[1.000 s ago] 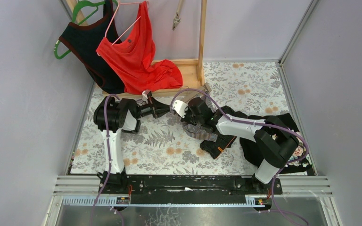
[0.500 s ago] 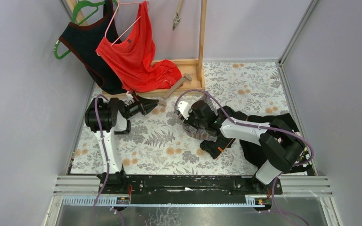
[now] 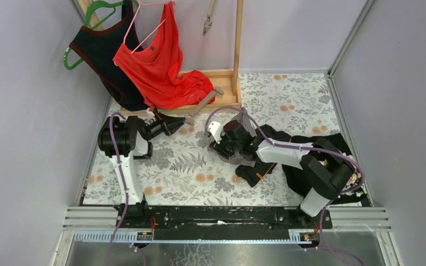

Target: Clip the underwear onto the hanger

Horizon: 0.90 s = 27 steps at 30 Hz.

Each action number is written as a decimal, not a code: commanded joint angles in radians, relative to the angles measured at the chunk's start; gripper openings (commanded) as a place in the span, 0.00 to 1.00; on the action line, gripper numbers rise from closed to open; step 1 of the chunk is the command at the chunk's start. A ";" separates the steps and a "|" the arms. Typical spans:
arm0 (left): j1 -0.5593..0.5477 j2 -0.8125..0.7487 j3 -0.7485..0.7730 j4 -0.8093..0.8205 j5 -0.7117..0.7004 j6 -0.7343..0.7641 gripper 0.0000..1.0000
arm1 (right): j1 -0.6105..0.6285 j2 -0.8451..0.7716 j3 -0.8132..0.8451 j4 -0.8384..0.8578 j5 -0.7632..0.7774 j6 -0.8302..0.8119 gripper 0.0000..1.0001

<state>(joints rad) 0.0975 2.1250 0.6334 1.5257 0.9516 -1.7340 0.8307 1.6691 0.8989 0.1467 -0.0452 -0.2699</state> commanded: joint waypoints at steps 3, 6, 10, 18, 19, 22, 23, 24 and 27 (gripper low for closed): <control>0.007 -0.004 0.015 0.077 -0.013 -0.005 0.00 | 0.069 -0.095 0.061 -0.066 0.027 -0.063 0.55; 0.007 -0.009 0.020 0.076 -0.014 -0.007 0.00 | 0.111 -0.070 0.090 -0.100 0.096 -0.115 0.54; 0.007 -0.010 0.023 0.077 -0.010 -0.008 0.00 | 0.173 -0.025 0.140 -0.149 0.180 -0.167 0.54; 0.010 -0.001 0.020 0.077 -0.001 -0.002 0.00 | 0.288 0.065 0.203 -0.222 0.398 -0.294 0.52; 0.010 0.002 0.020 0.078 0.000 -0.002 0.00 | 0.295 0.076 0.204 -0.224 0.423 -0.313 0.52; 0.014 0.003 0.023 0.077 0.001 0.001 0.00 | 0.310 0.099 0.196 -0.211 0.467 -0.352 0.53; 0.015 0.005 0.023 0.077 0.002 0.001 0.00 | 0.317 0.106 0.193 -0.201 0.474 -0.364 0.53; 0.017 0.008 0.024 0.078 0.002 0.001 0.00 | 0.322 0.110 0.186 -0.189 0.481 -0.374 0.53; 0.025 0.015 0.026 0.079 0.006 0.003 0.00 | 0.331 0.130 0.169 -0.145 0.529 -0.418 0.54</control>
<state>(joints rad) 0.1043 2.1254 0.6392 1.5261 0.9440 -1.7351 1.1477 1.7878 1.0637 -0.0544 0.3679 -0.5999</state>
